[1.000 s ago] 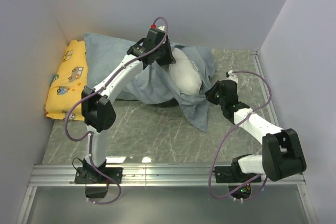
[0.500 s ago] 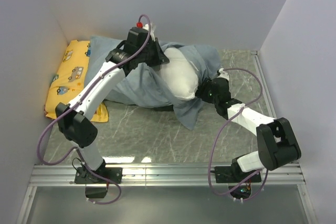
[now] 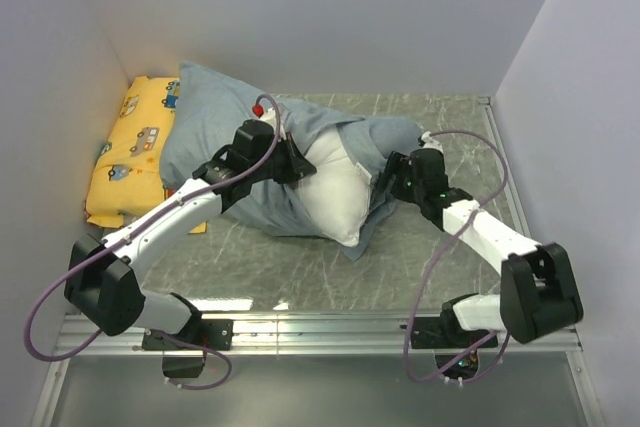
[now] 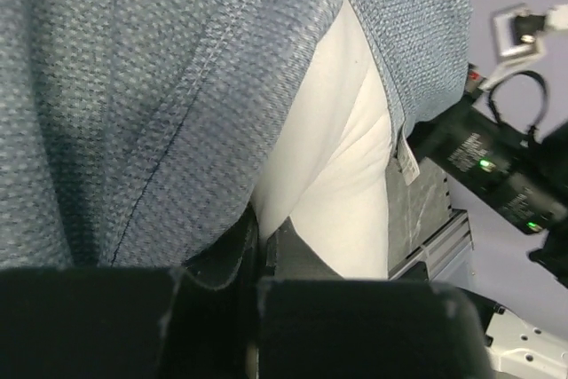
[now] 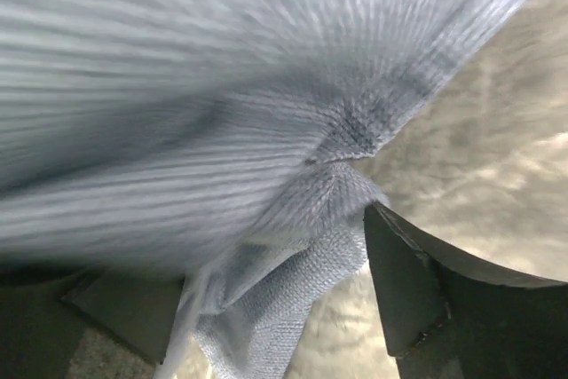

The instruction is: Remove the pillowcase from the pillow

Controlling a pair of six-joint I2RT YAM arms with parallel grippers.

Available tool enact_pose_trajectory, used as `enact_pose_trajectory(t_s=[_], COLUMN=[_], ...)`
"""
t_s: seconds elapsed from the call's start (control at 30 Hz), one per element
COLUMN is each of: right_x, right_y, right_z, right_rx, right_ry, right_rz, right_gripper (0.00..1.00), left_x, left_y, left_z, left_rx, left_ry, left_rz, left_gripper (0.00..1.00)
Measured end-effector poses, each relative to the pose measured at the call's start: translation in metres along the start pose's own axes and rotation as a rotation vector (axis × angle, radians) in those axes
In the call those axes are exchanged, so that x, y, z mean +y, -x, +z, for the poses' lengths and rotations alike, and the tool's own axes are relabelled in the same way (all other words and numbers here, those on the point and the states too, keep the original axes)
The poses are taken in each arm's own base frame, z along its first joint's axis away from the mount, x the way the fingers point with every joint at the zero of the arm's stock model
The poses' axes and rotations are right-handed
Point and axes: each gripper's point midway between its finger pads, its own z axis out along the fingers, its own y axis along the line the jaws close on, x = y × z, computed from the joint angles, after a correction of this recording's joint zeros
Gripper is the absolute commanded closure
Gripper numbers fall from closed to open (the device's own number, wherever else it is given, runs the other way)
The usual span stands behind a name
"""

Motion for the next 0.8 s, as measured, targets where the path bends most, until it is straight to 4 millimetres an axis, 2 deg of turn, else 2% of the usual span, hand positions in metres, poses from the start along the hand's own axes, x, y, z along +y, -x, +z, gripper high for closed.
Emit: enact_pose_trajectory(t_s=[0.2, 0.33, 0.43, 0.57, 0.67, 0.77, 0.8], right_x=[0.005, 0.025, 0.052, 0.094, 0.100, 0.086, 0.082], right_y=[0.040, 0.060, 0.060, 0.038, 0.037, 0.041, 0.043], right_z=[-0.037, -0.061, -0.080, -0.093, -0.082, -0.057, -0.050], right_rx=[-0.095, -0.151, -0.181, -0.161, -0.143, -0.129, -0.123], right_ry=[0.018, 0.080, 0.147, 0.236, 0.201, 0.079, 0.044], right_rz=[-0.019, -0.060, -0.127, -0.244, -0.276, -0.287, -0.290], right_gripper=[0.14, 0.13, 0.10, 0.12, 0.20, 0.45, 0.63], left_x=[0.008, 0.009, 0.007, 0.005, 0.003, 0.001, 0.000], left_y=[-0.014, -0.019, -0.021, -0.023, -0.025, -0.027, -0.027], left_z=[0.001, 0.002, 0.002, 0.002, 0.002, -0.002, -0.005], left_rx=[-0.007, 0.003, 0.006, 0.009, 0.011, 0.008, 0.004], left_ry=[-0.024, -0.027, -0.031, -0.033, -0.033, -0.031, -0.031], left_rz=[-0.023, -0.030, -0.026, -0.022, -0.017, -0.010, -0.005], left_gripper=[1.00, 1.00, 1.00, 1.00, 1.00, 1.00, 1.00])
